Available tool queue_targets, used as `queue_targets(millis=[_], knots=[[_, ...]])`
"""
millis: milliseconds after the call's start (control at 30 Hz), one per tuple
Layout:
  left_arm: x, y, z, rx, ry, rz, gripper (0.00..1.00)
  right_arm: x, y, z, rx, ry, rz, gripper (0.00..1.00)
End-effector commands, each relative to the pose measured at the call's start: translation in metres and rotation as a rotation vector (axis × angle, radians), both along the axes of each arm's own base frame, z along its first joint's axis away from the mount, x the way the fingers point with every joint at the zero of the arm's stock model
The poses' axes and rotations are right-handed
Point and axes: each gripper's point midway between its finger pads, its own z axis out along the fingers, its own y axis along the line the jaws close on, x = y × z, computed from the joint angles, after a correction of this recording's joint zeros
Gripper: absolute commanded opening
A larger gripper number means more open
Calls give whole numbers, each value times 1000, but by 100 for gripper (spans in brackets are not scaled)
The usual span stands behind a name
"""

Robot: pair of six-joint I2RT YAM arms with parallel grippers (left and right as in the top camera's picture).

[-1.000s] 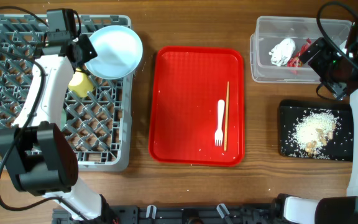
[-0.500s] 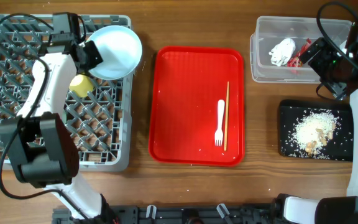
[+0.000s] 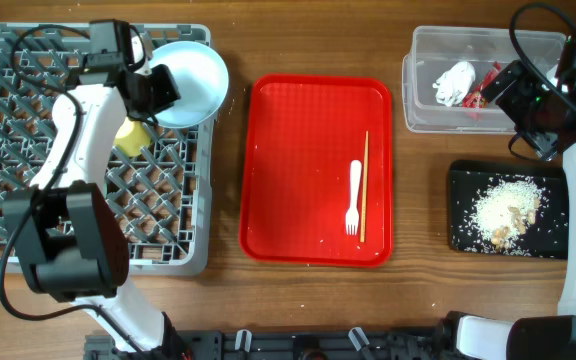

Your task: Sort waste into correct bins and load items into the dishwasher rack

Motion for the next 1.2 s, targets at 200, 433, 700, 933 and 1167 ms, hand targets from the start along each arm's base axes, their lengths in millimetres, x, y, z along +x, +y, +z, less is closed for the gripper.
queue_targets(millis=[200,433,700,933,1167], knots=[[-12,-55,13,-36,-10,-167,4,-1,-4,7,-31,-13,5,100],[-23,-57,25,-44,-5,-171,4,-1,-4,7,-31,-13,5,100],[-30,-58,24,-57,24,-174,4,-1,-4,7,-31,-13,5,100],[-18,7,18,214,12,-10,4,-1,-4,7,-31,-13,5,100],[-6,37,96,234,-170,143,4,-1,-4,7,-31,-13,5,100]])
